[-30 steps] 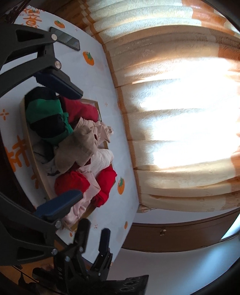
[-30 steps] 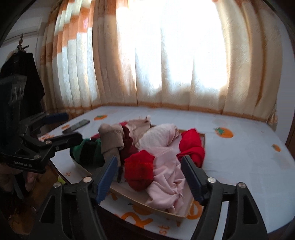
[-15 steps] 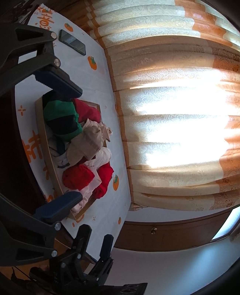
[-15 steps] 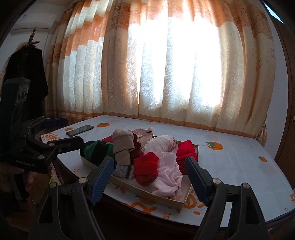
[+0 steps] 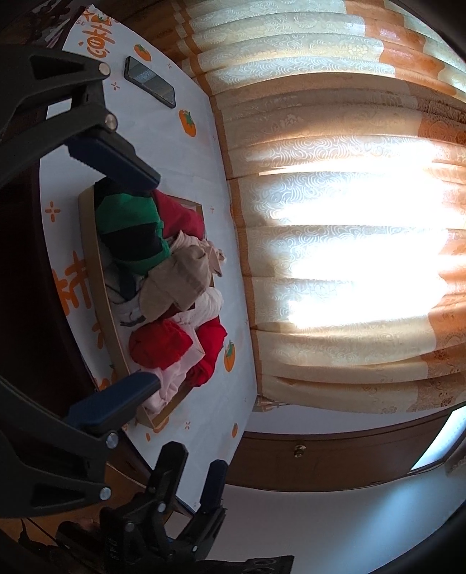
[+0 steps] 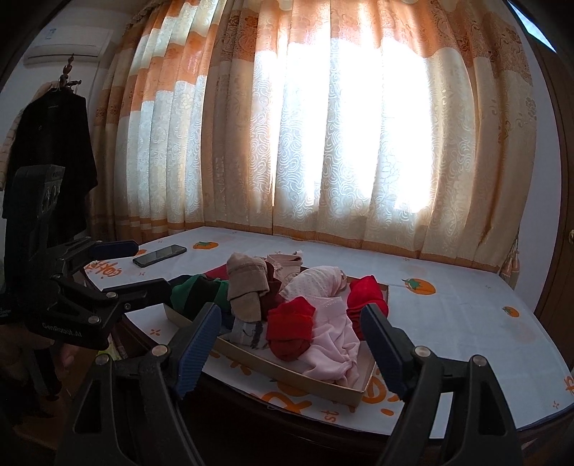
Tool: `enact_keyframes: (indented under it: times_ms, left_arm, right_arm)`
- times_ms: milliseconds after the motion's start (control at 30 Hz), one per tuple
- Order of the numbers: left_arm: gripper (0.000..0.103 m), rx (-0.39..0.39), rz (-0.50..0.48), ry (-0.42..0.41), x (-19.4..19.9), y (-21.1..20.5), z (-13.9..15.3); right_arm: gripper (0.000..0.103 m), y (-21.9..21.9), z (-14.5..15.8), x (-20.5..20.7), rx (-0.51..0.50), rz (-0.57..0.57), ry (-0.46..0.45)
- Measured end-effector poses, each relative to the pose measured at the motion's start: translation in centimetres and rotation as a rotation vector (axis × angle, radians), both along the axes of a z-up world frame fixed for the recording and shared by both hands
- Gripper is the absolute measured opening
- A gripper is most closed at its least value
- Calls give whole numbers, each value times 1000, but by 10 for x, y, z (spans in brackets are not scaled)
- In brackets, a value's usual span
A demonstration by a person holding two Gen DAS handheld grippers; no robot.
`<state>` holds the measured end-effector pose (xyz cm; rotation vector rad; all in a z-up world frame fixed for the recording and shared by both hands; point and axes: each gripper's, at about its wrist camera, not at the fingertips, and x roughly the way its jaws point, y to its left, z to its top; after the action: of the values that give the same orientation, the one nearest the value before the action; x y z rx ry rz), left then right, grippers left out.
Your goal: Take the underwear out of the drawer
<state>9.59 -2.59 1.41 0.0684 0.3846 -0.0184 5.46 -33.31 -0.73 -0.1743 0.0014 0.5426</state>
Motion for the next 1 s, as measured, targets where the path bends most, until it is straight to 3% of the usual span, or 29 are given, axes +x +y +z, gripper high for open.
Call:
enact_keyframes:
  times_ms: [1000]
  left_arm:
    - [102,-10,19,25,-2,-1,6]
  right_arm:
    - [83,-3,6,-7,10,16,-27]
